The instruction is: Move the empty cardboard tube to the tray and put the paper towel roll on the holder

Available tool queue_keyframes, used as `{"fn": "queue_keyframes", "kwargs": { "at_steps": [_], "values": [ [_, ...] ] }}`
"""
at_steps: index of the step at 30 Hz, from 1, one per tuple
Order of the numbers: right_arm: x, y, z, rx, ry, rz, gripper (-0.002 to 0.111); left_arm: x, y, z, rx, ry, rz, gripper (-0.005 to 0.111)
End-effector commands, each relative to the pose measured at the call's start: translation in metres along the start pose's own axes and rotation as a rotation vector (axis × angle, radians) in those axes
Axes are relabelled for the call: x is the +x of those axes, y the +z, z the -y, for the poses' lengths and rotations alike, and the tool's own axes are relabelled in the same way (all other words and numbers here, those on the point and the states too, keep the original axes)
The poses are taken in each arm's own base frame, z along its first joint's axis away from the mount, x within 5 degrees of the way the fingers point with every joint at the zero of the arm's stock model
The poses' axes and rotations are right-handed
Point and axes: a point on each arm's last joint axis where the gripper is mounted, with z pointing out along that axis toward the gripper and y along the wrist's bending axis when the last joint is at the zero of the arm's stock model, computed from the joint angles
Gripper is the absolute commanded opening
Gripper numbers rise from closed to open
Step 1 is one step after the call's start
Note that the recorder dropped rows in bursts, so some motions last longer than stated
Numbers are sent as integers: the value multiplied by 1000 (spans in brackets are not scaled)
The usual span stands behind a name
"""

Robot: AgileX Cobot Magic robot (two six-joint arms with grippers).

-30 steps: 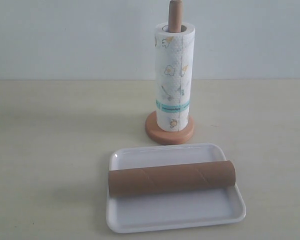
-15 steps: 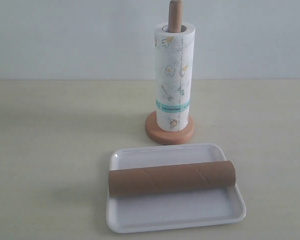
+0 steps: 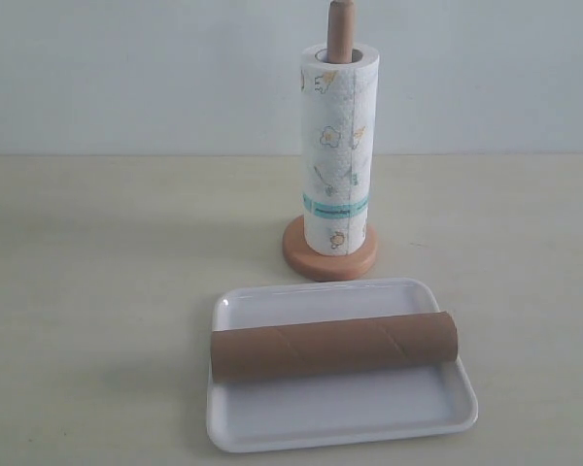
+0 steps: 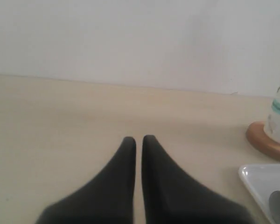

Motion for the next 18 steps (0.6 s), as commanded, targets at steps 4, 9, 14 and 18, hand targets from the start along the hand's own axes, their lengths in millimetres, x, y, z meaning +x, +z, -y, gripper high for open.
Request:
{"fn": "queue_keyframes", "kwargs": {
  "at_steps": [4,9,14,18],
  "values": [
    [-1,0,0,2,-9,15,0,9,0,-5,-58,-15,-89,4],
    [-1,0,0,2,-9,15,0,9,0,-5,-58,-15,-89,4],
    [-1,0,0,2,-9,15,0,9,0,-5,-58,-15,-89,4],
    [-1,0,0,2,-9,15,0,9,0,-5,-58,-15,-89,4]
  ]
}}
